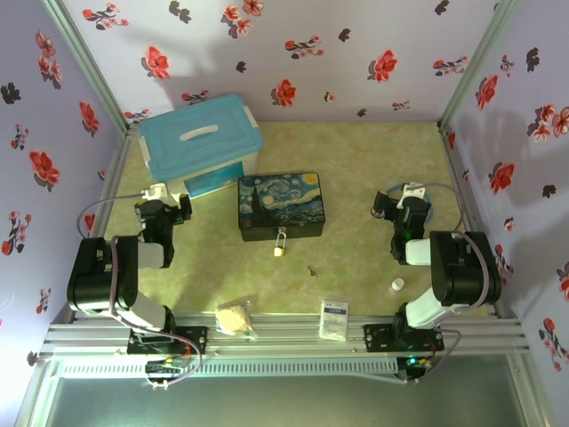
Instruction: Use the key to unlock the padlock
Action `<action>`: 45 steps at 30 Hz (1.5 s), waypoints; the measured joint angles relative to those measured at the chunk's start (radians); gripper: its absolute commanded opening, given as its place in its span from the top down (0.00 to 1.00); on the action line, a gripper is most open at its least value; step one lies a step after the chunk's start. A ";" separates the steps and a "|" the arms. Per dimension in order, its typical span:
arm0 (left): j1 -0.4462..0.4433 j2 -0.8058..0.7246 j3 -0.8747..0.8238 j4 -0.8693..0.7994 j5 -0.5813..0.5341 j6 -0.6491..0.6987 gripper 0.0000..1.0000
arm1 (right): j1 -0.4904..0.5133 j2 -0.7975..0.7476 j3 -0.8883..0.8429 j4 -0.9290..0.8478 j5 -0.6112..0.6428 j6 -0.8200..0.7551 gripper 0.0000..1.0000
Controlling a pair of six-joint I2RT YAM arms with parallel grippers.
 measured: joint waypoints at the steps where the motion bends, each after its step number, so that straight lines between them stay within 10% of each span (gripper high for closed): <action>1: 0.000 0.000 0.000 0.000 0.000 0.000 0.00 | 0.000 0.000 0.000 0.000 0.000 0.000 0.01; 20: -0.002 -0.282 0.010 -0.193 -0.005 -0.012 0.00 | 0.001 -0.209 0.043 -0.214 -0.020 0.000 0.01; 27: -0.004 -0.516 0.038 -0.367 0.060 -0.214 0.00 | -0.008 -0.427 0.118 -0.503 -0.007 0.163 0.01; 35: -0.002 -0.652 0.034 -0.532 0.239 -0.504 0.00 | -0.042 -0.449 0.325 -0.894 -0.272 0.321 0.02; 45: -0.351 -0.657 0.157 -0.866 0.289 -0.563 0.00 | 0.305 -0.451 0.325 -1.168 -0.351 0.335 0.17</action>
